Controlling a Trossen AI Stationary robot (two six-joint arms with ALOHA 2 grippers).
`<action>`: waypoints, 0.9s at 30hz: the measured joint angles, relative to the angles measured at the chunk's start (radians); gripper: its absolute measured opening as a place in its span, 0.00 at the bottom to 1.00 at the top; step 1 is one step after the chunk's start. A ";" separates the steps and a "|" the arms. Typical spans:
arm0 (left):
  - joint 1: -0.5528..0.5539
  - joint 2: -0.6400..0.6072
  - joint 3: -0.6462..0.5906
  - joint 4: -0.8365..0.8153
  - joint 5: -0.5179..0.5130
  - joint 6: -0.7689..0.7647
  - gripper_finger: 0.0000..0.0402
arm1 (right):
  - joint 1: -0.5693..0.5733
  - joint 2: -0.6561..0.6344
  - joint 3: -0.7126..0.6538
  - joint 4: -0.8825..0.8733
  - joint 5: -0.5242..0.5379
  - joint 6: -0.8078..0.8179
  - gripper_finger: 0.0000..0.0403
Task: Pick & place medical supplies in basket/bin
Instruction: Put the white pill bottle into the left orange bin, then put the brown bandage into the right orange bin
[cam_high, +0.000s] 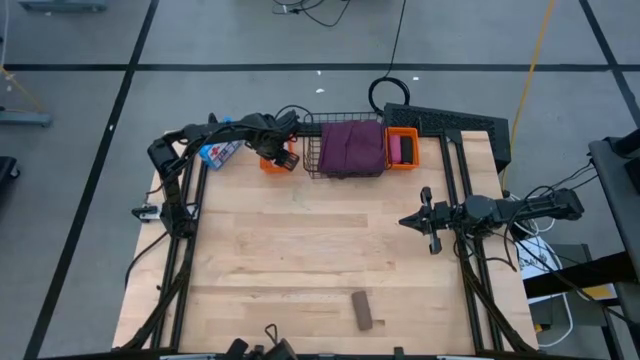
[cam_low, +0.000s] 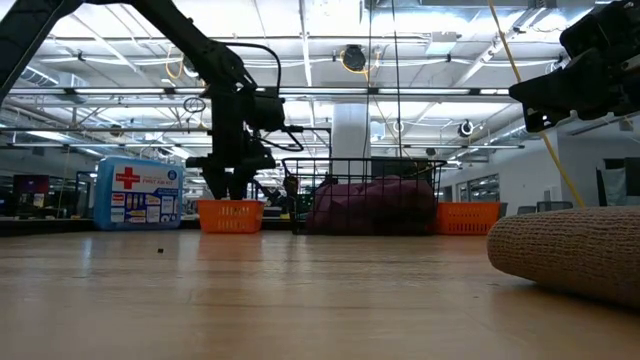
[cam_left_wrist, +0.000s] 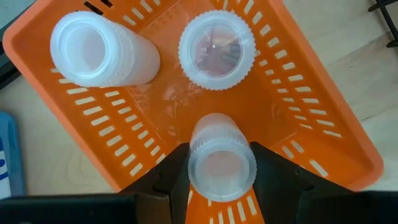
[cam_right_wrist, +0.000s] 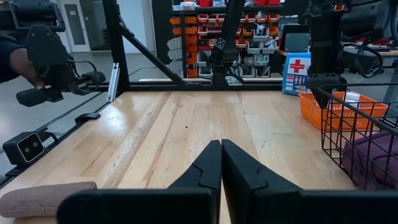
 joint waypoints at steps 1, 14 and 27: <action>0.000 0.000 0.000 0.000 0.000 0.000 0.37 | 0.000 0.000 0.000 0.000 0.000 0.000 0.00; -0.007 0.017 -0.010 -0.005 0.002 0.012 0.49 | 0.000 0.000 0.000 0.000 0.000 0.000 0.00; -0.008 0.008 -0.006 0.000 0.004 0.019 0.62 | 0.000 0.000 0.000 0.000 0.000 0.000 0.00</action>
